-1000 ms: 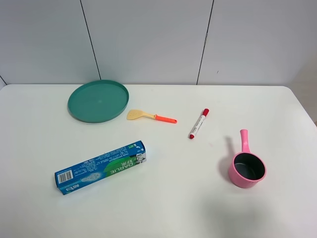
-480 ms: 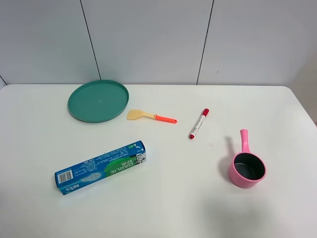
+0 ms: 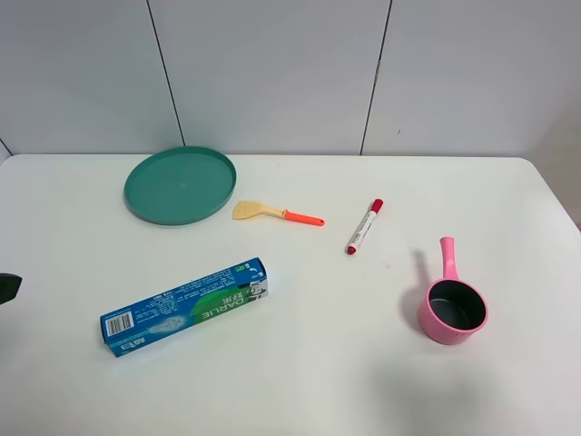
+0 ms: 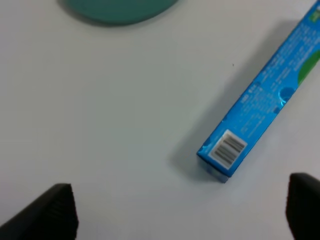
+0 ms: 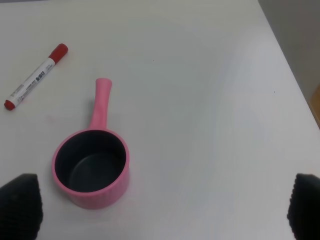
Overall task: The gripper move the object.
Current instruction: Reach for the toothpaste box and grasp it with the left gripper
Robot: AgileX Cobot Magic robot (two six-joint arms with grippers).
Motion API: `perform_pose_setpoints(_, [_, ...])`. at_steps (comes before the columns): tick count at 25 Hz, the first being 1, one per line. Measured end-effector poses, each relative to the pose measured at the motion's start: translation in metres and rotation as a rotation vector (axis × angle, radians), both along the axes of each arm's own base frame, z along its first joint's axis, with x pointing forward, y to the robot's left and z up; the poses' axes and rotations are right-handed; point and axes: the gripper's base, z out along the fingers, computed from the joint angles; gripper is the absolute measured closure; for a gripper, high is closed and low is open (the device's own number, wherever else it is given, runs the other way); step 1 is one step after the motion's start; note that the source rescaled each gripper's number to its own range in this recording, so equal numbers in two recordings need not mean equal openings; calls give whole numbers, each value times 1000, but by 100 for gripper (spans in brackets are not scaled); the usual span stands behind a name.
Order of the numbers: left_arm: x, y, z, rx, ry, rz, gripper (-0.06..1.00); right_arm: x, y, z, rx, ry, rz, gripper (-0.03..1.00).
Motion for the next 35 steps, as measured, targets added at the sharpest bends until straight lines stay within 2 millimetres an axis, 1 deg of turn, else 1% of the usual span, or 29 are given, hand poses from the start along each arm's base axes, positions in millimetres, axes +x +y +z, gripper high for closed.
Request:
perform_pose_setpoints(5, [19,-8,-8,57,12,-228,23,0,0,0,0,0,0,-3])
perform_pose_setpoints(8, [29,-13,-10,21,4,-304,23,0,0,0,0,0,0,-3])
perform_pose_setpoints(12, [43,-17,-18,-11,51,-330,23,0,0,0,0,0,0,-3])
perform_pose_setpoints(16, [55,-23,-32,-23,132,-372,23,0,0,0,0,0,0,-3])
perform_pose_setpoints(20, [67,-35,-47,-24,213,-432,23,0,0,0,0,0,0,-3])
perform_pose_setpoints(24, [78,-48,-61,-15,253,-476,23,0,0,0,0,0,0,-3])
perform_pose_setpoints(28, [87,-61,-73,4,260,-510,23,0,0,0,0,0,0,-3])
perform_pose_setpoints(35, [101,-80,-88,42,215,-528,23,0,0,0,0,0,0,-3])
